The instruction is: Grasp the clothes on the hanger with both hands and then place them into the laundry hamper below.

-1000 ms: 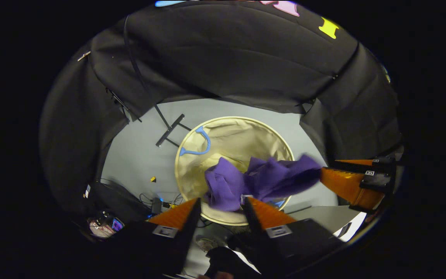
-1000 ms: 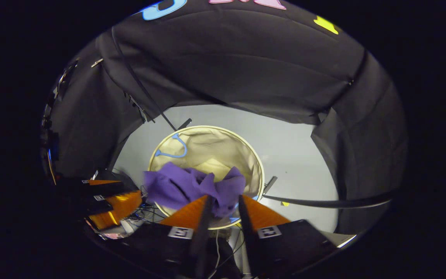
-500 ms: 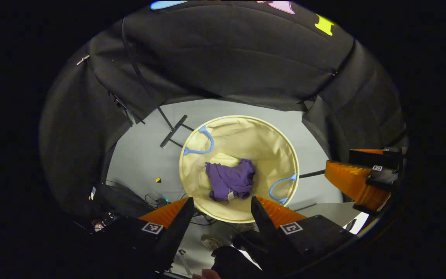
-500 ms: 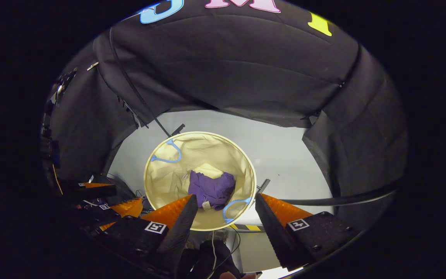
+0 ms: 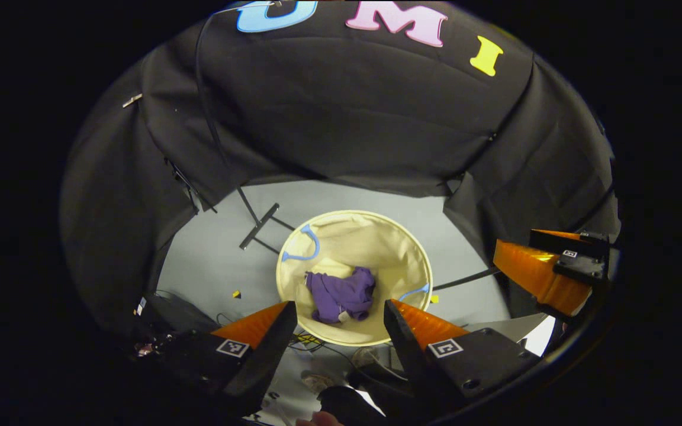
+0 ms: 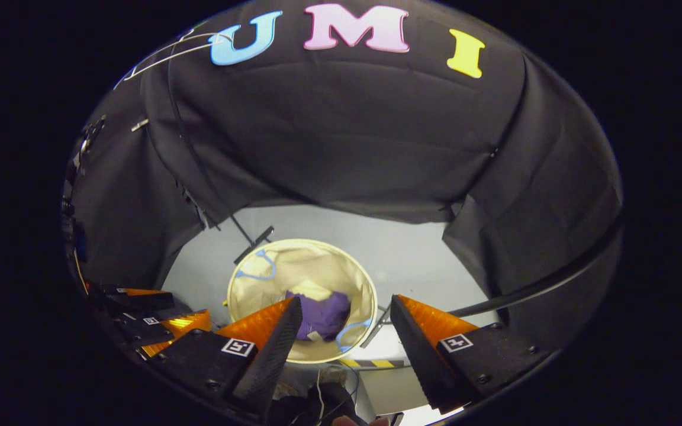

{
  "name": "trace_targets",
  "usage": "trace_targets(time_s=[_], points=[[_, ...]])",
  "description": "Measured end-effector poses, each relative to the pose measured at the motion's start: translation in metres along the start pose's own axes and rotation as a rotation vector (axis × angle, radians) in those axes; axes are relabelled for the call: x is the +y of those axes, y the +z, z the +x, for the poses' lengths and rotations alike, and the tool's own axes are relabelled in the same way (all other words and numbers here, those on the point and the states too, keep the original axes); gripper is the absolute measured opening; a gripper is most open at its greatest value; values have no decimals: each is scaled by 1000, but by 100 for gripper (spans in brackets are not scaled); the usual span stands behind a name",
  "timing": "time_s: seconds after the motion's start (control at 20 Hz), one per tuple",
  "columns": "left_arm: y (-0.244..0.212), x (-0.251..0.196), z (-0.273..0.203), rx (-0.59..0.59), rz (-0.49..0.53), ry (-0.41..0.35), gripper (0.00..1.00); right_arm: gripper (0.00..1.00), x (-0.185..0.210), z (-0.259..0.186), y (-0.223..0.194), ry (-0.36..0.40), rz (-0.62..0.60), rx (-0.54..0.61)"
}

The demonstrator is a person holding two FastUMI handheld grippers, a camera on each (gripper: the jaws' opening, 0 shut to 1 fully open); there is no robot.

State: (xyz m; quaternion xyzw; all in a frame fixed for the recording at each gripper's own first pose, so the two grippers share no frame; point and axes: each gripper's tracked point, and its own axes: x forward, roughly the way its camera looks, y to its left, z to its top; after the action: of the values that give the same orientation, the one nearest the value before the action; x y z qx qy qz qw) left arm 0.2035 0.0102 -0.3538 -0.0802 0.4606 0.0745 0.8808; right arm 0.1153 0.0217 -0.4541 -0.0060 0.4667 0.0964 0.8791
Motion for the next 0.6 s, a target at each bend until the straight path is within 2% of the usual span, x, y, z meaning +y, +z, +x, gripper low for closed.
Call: trace_targets(time_s=[0.5,0.6], points=[[59,0,-118,-278,38,-59,94,99,29,-118,86,-35,-25,-293],[73,-1,-145,-340,53,-70,94,97,31,-143,96,-45,-23,-350]])
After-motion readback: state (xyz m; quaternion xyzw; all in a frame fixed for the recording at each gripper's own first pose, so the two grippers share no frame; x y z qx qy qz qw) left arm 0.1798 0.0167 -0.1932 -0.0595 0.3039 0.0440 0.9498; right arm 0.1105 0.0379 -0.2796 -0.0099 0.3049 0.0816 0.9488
